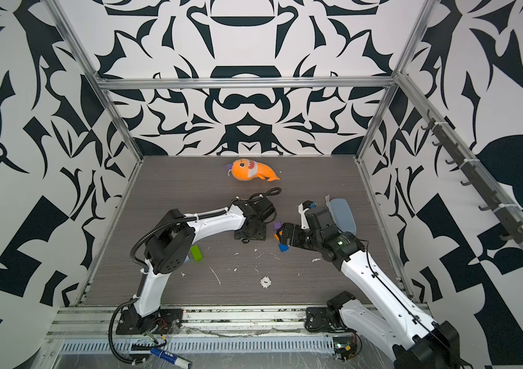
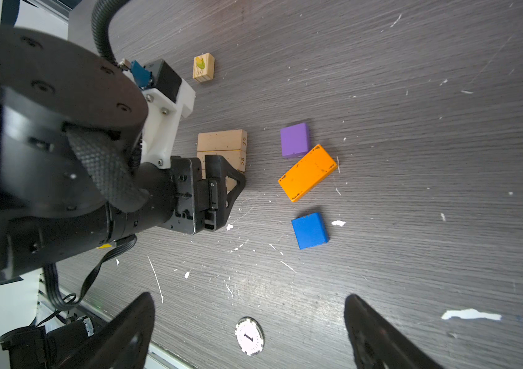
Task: Build the wood block tower
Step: 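Press the bar marked 31 flush against the paired bars with the left gripper, then open the left gripper and raise it away from the three bars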
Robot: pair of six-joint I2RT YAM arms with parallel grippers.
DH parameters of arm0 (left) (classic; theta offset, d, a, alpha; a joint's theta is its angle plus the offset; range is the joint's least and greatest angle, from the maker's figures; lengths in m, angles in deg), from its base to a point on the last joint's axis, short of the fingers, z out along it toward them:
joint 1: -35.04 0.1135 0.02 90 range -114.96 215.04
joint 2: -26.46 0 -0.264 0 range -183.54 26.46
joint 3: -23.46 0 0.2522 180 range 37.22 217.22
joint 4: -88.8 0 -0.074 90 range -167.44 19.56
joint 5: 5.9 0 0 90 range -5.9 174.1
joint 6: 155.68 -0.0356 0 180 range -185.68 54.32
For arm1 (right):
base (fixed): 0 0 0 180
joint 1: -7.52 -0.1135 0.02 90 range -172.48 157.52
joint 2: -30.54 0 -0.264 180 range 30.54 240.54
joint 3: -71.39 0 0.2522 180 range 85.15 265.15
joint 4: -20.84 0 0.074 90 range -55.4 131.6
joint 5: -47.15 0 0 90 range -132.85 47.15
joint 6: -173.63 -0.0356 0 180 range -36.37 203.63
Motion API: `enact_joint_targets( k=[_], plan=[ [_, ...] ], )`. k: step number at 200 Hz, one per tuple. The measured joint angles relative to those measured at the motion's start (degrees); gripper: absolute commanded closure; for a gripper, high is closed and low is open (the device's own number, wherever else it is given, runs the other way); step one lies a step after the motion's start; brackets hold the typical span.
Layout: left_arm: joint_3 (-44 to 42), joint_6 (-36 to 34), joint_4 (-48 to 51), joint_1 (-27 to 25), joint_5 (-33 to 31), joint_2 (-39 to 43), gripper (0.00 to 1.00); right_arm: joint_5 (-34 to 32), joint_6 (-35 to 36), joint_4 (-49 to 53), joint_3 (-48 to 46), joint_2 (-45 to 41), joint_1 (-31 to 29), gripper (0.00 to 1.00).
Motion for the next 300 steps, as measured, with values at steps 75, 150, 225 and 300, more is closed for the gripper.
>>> enact_joint_targets(
  k=[75,150,225,300],
  plan=[
    [0.0,0.0,0.0,0.0,0.0,0.0,0.23,0.3,0.0,0.0,0.0,0.0,0.0,0.04],
    [0.0,0.0,-0.1,0.1,0.1,-0.2,0.09,0.5,0.0,0.0,0.0,0.0,0.0,0.04],
    [0.0,0.1,-0.2,0.1,-0.1,-0.2,0.00,0.6,-0.2,0.0,0.0,0.0,0.0,0.04],
    [-1.5,-0.1,-0.4,0.2,0.9,1.2,0.01,0.6,-0.5,-0.2,0.0,0.3,0.0,0.04]
  ],
)
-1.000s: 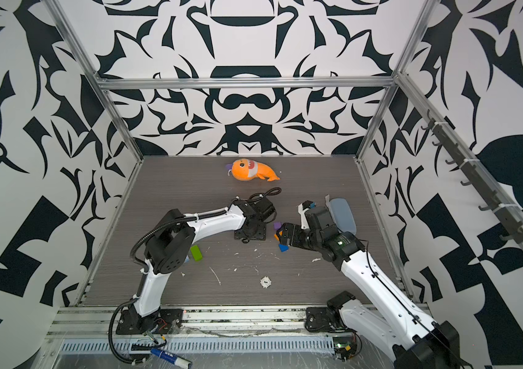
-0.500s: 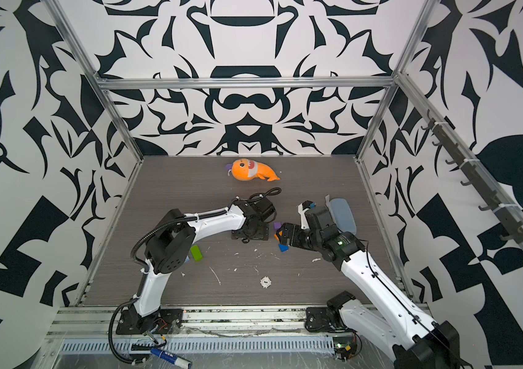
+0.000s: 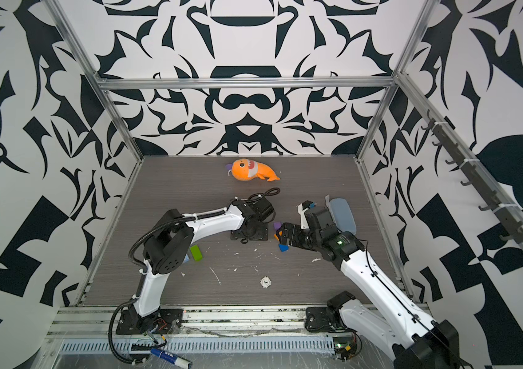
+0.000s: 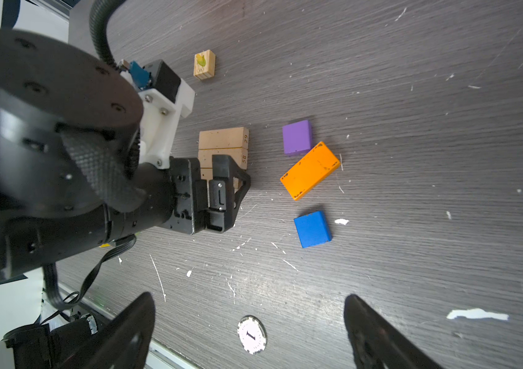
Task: Build the wood block tower
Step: 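Open the left gripper and raise it away from the three bars, then move the left gripper over the green block while the right gripper draws back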
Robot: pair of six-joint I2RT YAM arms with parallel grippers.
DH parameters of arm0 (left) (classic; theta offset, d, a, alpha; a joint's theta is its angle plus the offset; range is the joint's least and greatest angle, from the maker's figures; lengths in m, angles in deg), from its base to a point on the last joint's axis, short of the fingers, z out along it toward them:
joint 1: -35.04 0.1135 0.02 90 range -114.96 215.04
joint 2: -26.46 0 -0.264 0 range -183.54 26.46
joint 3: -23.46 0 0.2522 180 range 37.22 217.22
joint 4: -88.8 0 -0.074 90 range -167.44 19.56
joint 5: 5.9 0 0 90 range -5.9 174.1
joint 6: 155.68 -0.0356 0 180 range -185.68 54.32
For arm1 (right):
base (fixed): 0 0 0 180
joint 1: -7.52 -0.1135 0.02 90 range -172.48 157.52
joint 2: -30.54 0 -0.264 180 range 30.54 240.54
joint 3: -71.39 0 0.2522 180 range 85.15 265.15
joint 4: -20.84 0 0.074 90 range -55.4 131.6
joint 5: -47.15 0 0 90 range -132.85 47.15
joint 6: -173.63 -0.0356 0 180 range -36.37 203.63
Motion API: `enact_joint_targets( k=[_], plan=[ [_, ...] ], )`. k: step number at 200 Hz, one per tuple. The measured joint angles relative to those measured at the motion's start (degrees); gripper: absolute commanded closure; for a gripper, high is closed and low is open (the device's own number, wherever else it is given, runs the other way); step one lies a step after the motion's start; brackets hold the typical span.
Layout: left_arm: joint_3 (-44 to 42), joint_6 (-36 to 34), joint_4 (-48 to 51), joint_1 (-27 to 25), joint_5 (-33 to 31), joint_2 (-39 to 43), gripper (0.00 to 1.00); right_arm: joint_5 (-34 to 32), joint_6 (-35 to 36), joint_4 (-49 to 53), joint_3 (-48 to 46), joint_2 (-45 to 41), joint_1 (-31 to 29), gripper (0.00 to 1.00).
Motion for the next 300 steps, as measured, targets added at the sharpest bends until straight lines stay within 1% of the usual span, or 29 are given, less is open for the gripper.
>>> enact_joint_targets(
  k=[102,146,198,236,300],
  plan=[
    [-0.5,-0.4,0.7,0.1,0.2,4.1,0.00,0.0,-0.1,-0.2,0.1,0.0,0.0,0.04],
    [-1.0,-1.1,1.2,0.3,0.1,8.0,0.01,-0.2,-0.1,-0.3,0.1,0.0,0.0,0.04],
    [-6.8,-1.9,1.1,2.3,0.7,15.2,0.01,-0.7,-0.1,-0.8,0.1,0.2,0.0,0.07],
    [-11.4,-1.9,0.7,4.1,1.1,21.2,0.00,-0.9,-0.4,-1.8,0.1,2.3,0.0,0.08],
    [-20.8,0.6,0.4,9.2,1.2,33.2,0.00,-0.6,-1.9,-5.1,0.1,5.0,0.0,0.09]
  ],
)
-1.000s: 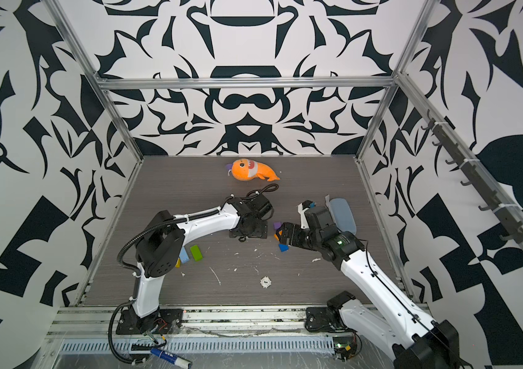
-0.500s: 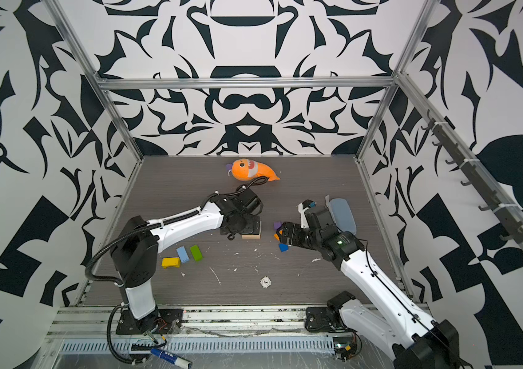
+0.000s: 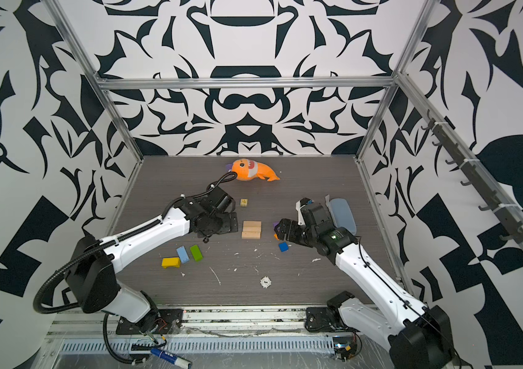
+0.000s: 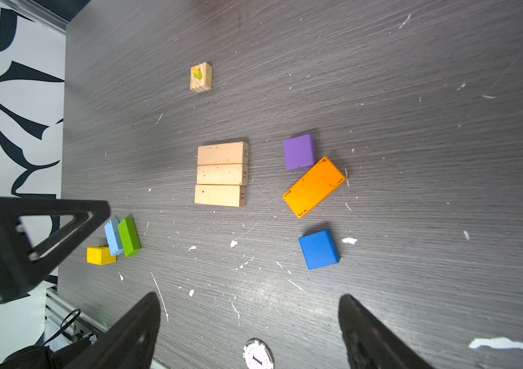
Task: Build the wood block tower
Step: 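Move the left gripper over the green block while the right gripper draws back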
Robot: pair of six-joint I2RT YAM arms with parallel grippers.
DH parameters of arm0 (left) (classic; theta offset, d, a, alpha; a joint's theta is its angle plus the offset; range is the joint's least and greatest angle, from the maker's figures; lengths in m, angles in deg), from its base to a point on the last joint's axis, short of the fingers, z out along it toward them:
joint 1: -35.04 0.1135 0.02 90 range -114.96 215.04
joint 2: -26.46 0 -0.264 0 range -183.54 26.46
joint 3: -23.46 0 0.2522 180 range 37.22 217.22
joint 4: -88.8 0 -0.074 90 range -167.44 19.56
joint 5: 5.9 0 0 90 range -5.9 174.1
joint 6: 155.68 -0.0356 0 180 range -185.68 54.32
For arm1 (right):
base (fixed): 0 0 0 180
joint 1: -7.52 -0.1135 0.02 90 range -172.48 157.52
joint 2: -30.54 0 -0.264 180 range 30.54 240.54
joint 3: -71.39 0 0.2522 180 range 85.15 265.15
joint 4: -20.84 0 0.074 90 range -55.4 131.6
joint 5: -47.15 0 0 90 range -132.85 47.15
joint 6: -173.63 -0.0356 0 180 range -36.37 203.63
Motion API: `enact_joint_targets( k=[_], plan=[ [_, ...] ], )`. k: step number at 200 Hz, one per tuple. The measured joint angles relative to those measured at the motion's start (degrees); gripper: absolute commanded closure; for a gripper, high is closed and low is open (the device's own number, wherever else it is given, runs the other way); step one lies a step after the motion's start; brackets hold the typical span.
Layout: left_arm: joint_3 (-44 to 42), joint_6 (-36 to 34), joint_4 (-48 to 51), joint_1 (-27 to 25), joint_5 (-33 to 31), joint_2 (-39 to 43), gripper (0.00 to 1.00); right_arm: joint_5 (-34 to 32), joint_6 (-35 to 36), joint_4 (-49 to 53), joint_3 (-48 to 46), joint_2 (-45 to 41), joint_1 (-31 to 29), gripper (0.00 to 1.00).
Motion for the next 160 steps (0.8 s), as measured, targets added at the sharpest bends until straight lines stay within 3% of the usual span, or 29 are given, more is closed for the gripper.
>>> enact_joint_targets(
  k=[106,160],
  plan=[
    [-12.8,3.3,-0.5,10.3,4.6,9.0,0.00,-0.5,-1.7,-0.4,0.0,5.4,0.0,0.14],
    [-14.7,5.1,-0.7,11.3,6.1,7.8,0.06,-1.0,-1.7,-0.3,0.0,5.7,0.0,0.14]
  ],
)
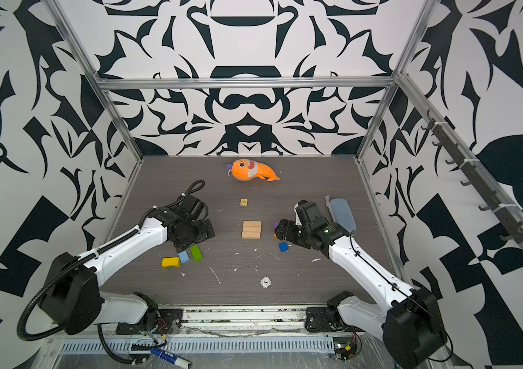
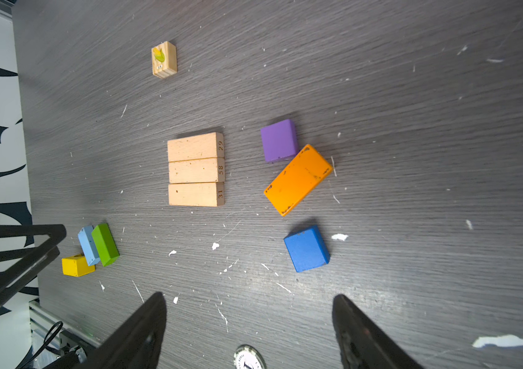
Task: Build the wood block tower
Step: 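Move the left gripper over the green block while the right gripper draws back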
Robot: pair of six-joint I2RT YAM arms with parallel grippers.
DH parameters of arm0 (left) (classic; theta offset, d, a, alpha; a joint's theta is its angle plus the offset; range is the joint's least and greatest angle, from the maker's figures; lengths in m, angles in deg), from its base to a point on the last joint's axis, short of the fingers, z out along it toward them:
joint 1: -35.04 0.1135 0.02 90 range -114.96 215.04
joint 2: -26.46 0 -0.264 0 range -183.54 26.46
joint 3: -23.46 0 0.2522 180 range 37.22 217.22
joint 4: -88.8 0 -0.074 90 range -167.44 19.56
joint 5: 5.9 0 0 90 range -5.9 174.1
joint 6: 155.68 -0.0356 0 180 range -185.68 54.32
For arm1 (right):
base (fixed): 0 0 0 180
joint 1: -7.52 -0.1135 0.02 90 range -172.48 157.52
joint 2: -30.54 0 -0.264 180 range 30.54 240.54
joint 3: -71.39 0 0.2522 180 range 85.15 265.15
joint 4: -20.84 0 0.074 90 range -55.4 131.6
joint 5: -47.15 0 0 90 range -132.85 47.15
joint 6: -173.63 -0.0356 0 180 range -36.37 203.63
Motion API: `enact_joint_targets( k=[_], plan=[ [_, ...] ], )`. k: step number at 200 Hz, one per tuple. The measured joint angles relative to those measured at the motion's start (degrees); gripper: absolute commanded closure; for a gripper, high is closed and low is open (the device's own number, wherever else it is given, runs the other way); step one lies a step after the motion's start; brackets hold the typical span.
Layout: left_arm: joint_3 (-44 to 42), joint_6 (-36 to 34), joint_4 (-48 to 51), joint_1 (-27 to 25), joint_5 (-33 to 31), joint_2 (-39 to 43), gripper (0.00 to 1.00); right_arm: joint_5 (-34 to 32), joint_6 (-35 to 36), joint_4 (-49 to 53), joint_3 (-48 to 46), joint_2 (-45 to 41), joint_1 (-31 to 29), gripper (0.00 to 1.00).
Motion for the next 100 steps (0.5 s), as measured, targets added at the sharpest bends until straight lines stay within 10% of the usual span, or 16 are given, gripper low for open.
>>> enact_joint_targets(
  k=[100],
  plan=[
    [-4.5,4.8,-2.7,0.0,1.1,-2.8,0.18,-0.6,0.0,0.0,0.0,0.0,0.0,0.14]
  ],
)
